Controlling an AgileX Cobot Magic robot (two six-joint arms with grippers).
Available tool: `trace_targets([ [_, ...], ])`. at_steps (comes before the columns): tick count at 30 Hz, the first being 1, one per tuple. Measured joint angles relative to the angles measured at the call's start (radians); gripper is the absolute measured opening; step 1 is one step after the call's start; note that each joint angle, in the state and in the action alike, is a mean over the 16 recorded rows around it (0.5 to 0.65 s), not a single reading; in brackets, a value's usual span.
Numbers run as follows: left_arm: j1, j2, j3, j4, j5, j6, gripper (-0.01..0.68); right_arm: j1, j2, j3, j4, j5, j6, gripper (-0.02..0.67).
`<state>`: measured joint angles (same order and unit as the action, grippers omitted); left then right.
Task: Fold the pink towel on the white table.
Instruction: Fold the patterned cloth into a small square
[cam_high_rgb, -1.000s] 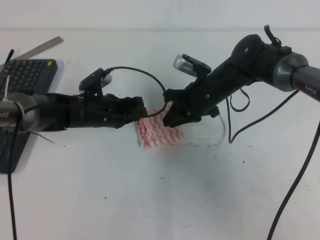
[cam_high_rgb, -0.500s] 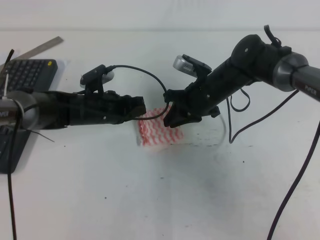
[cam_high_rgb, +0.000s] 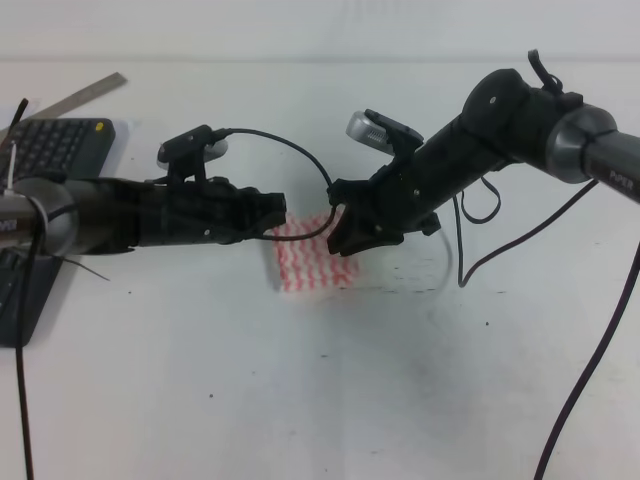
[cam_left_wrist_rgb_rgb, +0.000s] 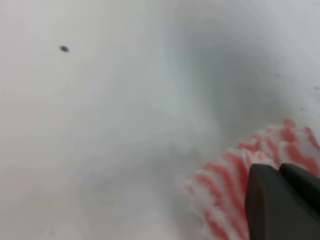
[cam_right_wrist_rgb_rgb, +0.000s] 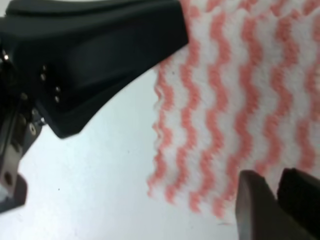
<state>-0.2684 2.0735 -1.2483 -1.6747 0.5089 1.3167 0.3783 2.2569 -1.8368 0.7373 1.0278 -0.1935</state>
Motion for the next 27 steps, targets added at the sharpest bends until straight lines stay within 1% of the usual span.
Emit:
trace_targets([
  [10, 0.0, 0.001, 0.0, 0.011, 0.002, 0.0, 0.008, 0.0, -0.001, 0.0, 0.0, 0.005, 0.0, 0.102],
  [14, 0.0, 0.003, 0.0, 0.012, 0.01, 0.0, 0.038, 0.0, 0.0, 0.0, -0.001, 0.006, 0.0, 0.102],
  [27, 0.008, -0.013, -0.001, 0.009, 0.028, 0.002, 0.298, 0.0, 0.006, 0.0, -0.005, 0.01, 0.001, 0.102],
])
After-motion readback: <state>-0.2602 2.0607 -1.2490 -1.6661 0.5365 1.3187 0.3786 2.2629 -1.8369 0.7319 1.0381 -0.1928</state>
